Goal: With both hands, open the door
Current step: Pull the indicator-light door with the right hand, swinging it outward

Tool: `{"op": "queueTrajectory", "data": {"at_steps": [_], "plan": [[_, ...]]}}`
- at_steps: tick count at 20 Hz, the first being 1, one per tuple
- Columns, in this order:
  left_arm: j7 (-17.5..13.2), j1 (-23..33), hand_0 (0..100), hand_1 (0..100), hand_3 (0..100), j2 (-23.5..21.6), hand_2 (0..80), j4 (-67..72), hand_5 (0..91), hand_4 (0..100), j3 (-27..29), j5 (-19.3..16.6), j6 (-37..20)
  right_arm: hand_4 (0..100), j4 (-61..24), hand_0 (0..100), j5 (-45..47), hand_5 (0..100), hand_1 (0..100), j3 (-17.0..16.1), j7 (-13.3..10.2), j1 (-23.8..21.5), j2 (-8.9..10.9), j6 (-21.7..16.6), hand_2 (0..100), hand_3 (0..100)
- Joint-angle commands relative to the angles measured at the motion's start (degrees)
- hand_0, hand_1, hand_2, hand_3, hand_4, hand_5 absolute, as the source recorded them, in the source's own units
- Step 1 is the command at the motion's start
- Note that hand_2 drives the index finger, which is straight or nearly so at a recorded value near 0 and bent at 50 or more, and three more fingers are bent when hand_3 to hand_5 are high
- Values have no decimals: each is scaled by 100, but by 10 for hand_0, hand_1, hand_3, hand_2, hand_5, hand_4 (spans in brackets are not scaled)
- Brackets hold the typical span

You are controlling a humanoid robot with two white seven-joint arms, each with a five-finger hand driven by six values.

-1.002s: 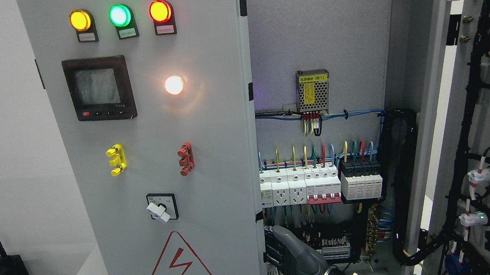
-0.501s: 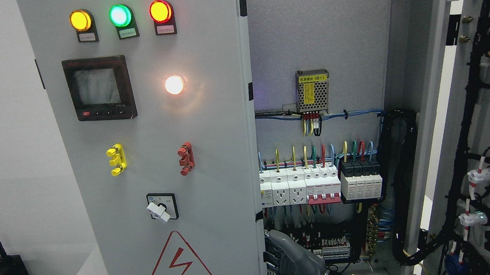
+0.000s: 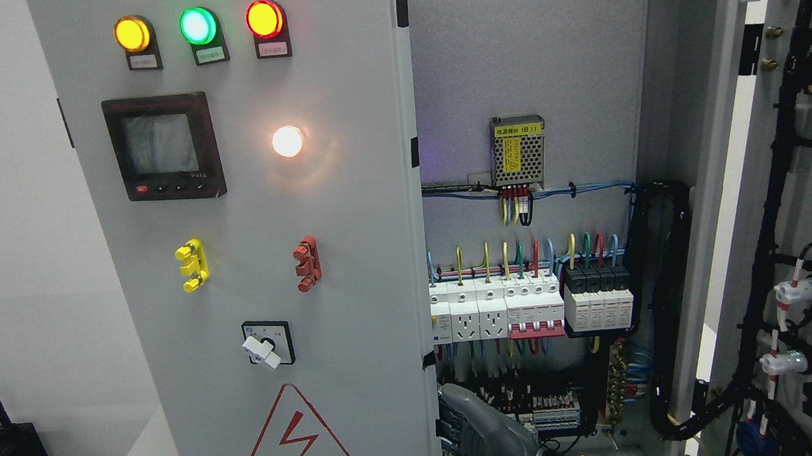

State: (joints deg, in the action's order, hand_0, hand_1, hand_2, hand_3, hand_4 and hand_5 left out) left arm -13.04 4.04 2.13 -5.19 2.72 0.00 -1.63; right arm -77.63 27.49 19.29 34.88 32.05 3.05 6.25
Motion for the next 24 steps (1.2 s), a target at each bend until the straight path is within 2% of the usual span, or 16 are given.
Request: {"op": "queueTrajectory", "data": {"at_steps": [1,13,16,21,24], "plan": [[4,0,0,0,0,7,0,0,0,0,0,132,-4,0,-41,382,2,0,0,48,325,3,3,-36,0,0],[4,0,0,0,0,-2,0,0,0,0,0,132,4,0,-41,382,10,0,0,48,414,-15,3,-63,0,0],[4,0,0,0,0,-2,0,0,0,0,0,132,-4,0,-41,382,10,0,0,48,625,-15,-24,-63,0,0],[4,0,0,0,0,7,0,0,0,0,0,132,4,0,-50,382,19,0,0,48,660,-15,-33,-63,0,0],[4,0,0,0,0,7,0,0,0,0,0,132,-4,0,-85,382,115,0,0,57,775,-15,-33,-45,0,0]]}}
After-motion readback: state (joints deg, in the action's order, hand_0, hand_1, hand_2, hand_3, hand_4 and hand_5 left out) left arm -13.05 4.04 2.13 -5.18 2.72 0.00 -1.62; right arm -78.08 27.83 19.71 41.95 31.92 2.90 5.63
